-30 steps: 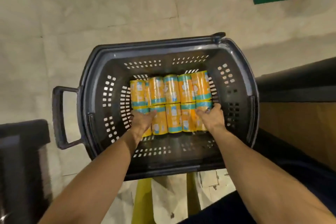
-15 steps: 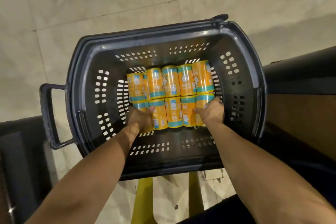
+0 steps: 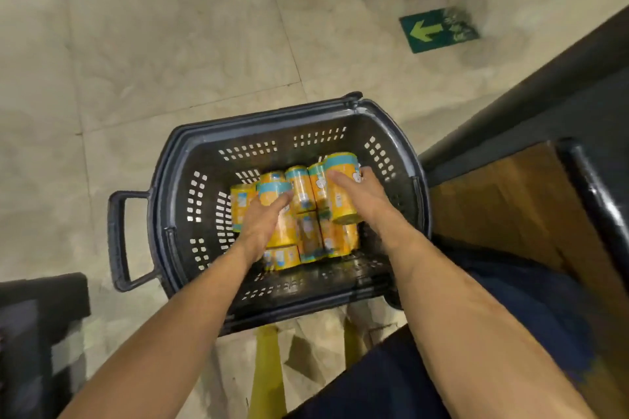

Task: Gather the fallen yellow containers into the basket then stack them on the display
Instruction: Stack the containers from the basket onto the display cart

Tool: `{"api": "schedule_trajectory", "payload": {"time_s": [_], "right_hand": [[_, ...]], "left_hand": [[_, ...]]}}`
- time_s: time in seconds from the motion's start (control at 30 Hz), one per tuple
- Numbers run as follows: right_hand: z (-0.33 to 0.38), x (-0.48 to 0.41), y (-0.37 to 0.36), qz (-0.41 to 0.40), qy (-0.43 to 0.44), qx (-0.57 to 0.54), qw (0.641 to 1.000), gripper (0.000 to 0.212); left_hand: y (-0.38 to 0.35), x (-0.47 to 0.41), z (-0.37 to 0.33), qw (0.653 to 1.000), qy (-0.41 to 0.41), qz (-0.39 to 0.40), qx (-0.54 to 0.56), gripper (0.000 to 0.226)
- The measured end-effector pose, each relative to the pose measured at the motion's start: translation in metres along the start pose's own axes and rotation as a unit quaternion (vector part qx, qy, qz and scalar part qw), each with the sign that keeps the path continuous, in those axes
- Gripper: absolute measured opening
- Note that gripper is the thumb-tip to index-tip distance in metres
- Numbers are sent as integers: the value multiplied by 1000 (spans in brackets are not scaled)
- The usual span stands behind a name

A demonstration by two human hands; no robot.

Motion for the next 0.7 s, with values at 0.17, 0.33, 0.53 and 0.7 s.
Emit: {"api": "schedule_trajectory", "payload": {"time_s": [0.17, 0.33, 0.53, 0.7], "right_hand": [[82, 86, 59, -26, 111, -79, 990, 55], [123, 186, 153, -94, 207, -103, 968, 43], [146, 315, 300, -219, 263, -183, 922, 47], [141, 417, 416, -354, 298, -184, 867, 71]], "left_hand": [[5, 75, -81, 993, -66, 70, 71, 53], [-4, 191, -173, 962, -177, 162, 127, 25], [-34, 349, -258, 910, -297, 266, 115, 63], [-71, 470, -302, 845, -389, 356, 92, 70]]}}
Point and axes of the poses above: each hand's wrist, its own x-axis away from the middle knuckle, its own y-axis out of the back of the hand, z = x × y, the point moved 7 cm from there along -x, towards the middle knuckle, and after that the axes turned 13 degrees about -z, right-handed, at the moved point
